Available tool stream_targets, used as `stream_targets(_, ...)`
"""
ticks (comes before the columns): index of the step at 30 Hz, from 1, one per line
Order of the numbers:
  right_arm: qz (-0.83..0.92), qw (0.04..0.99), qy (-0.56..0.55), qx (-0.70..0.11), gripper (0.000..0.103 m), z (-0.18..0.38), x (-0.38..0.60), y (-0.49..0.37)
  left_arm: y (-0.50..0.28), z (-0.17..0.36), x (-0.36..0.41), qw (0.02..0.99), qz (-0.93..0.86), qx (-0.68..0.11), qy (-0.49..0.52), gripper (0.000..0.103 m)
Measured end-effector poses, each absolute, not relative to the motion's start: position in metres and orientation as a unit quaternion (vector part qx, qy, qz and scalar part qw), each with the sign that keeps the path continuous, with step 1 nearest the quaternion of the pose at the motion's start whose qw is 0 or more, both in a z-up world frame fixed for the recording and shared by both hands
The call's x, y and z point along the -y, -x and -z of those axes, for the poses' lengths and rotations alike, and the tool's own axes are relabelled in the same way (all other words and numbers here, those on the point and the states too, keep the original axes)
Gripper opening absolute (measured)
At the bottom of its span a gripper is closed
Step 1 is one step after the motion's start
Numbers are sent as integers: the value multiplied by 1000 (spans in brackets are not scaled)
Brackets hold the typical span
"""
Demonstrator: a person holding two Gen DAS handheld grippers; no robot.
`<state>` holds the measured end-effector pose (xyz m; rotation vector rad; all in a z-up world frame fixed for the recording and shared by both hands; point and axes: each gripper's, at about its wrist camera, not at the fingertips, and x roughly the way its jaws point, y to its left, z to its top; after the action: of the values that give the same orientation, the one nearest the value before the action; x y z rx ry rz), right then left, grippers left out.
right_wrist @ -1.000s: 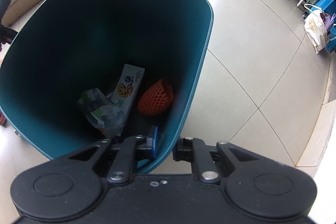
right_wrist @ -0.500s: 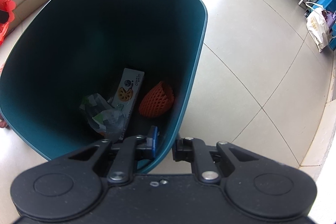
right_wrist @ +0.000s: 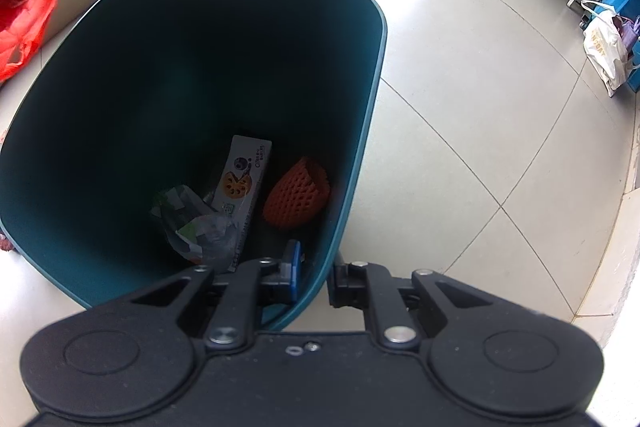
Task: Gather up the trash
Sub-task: 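Lift the red plastic bag with the left tool over the bin, then open the left tool to drop the red bag and withdraw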
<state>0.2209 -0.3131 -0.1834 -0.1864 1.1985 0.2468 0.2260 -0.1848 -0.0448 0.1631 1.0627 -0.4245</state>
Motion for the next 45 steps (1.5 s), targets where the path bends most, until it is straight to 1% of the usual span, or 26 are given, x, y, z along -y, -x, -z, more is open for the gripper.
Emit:
stream_targets(5,-118,815,81,-562,13,183,317,-220,-246,83,215,822,207,-523,-85,63)
stream_targets(10,-121,815,74,-562,13,181,320,-221,-263,146,229,789,177,-579,-106,63)
stream_targets(13,-122,815,70,-562,13,181,322,-221,-272,176,232,771,164,-606,-105,63)
stream_targets(17,-121,816,69,-560,13,181,323,-222,-281,201,237,751,151,-635,-98,64)
stream_targets(23,-121,817,68,-560,13,182,323,-219,-287,225,248,732,129,-657,-125,64)
stream_targets(30,-123,815,63,-562,13,182,326,-221,-298,240,248,715,131,-679,-102,65)
stream_targets(31,-123,815,62,-562,13,182,326,-221,-298,239,246,716,131,-678,-100,67)
stream_targets(33,-123,815,62,-562,13,182,326,-222,-297,237,244,719,138,-675,-94,74)
stream_targets(34,-123,815,63,-562,13,182,326,-222,-296,236,243,720,142,-674,-88,74)
stream_targets(39,-122,815,64,-563,13,183,325,-223,-288,220,237,740,149,-650,-83,74)
stream_targets(45,-119,814,68,-564,13,184,322,-222,-269,184,222,772,172,-608,-74,74)
